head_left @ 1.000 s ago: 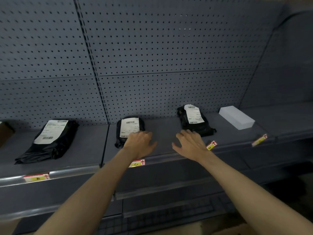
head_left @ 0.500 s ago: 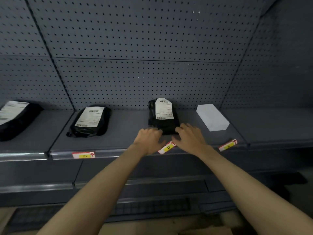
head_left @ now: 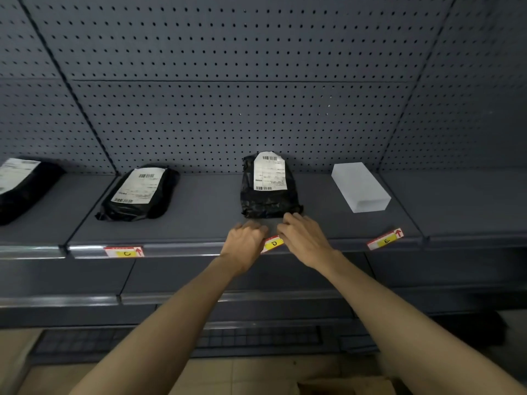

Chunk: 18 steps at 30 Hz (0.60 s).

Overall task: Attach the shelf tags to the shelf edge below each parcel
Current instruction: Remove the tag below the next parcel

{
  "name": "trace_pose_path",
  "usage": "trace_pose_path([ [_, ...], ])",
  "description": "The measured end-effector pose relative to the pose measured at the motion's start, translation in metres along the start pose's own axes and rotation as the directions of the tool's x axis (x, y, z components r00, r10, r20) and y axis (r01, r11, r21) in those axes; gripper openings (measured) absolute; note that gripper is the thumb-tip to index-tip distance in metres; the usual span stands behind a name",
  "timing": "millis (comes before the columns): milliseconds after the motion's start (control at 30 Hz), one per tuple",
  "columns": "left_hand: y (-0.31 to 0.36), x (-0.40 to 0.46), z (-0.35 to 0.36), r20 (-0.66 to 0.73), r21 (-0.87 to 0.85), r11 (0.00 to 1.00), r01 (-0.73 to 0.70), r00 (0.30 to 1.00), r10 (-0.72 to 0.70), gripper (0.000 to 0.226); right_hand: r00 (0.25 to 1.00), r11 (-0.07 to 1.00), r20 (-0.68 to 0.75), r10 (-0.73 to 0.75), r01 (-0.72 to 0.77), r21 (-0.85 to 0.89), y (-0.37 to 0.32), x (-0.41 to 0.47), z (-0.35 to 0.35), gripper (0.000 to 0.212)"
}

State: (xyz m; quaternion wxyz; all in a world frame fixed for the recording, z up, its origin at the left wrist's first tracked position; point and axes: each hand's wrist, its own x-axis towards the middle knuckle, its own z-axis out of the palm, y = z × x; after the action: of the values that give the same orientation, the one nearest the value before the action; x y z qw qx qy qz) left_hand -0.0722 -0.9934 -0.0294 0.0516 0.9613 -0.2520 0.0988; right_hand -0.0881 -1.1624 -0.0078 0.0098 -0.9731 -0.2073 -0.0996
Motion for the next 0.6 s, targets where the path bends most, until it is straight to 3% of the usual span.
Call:
trace_pose_path([
  [300, 0.012, -0.006, 0.009, -0.064, 0.079, 0.997, 0.011, 0.998, -0.006, 0.016, 0.997, 0.995, 0.0, 0.076, -0.076, 0.057, 0.005, -0.017, 0.014, 0.013],
  [433, 0.016, -0.007, 0.003, -0.068, 0.101, 0.995, -0.024, 0.997, 0.031, 0.002, 0.991, 0.993, 0.067, 0.116, -0.117, 0.007, 0.008, -0.022, 0.021, 0.016],
  [600, 0.02, -0.012, 0.008, -0.036, 0.176, 0.98, -0.096, 0.994, 0.104, 0.02, 0.983, 0.986, 0.131, 0.128, -0.112, -0.128, 0.001, -0.021, 0.028, 0.015],
])
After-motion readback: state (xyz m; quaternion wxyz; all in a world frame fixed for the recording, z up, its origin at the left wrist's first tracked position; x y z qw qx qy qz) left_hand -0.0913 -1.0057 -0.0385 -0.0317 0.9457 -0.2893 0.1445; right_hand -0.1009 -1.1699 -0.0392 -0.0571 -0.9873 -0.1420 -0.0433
